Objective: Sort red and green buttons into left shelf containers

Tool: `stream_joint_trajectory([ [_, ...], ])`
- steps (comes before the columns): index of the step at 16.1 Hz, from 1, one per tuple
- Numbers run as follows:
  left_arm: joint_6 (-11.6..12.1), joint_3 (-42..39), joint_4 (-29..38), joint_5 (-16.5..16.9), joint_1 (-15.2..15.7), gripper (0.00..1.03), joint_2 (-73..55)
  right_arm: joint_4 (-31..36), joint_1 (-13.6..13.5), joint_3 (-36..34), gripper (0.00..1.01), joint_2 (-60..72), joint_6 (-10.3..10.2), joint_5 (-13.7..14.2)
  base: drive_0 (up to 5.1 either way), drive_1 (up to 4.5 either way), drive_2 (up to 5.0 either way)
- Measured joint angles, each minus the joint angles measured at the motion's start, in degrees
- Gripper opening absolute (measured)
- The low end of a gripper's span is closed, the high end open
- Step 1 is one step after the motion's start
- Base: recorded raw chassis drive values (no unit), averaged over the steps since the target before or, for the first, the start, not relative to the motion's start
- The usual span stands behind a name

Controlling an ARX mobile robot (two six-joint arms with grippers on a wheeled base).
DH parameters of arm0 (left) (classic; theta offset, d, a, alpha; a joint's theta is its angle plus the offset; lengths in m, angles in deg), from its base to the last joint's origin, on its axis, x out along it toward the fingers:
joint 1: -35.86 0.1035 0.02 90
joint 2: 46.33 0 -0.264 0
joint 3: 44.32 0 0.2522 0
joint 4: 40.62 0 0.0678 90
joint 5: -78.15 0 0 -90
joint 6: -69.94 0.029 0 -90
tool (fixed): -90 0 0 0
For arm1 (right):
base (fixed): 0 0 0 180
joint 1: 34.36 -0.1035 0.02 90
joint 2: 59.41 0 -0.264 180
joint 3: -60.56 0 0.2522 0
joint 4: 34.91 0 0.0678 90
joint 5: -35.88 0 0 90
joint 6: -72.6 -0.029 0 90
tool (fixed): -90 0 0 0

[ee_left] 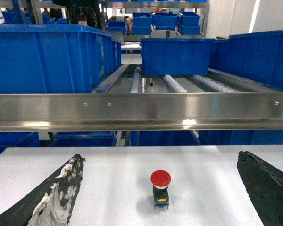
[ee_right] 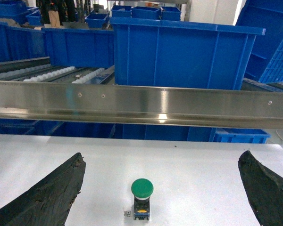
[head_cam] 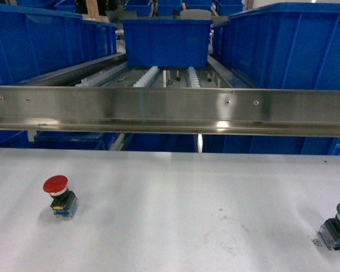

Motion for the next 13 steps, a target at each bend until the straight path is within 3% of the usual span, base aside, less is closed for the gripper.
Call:
stream_joint_trajectory([
  [12, 0.00, 0.00, 0.00, 0.00, 0.00, 0.98, 0.00, 0.00, -0.04, 0.00, 0.98, -0.02, 0.04, 0.13, 0.0, 0.00, 0.0],
  [13, -0.02, 0.00, -0.04, 0.35, 0.26, 0.98, 0.00, 0.46, -1.66, -0.04, 0.98, -0.09, 1.07, 2.32, 0.0, 0.00, 0.0],
])
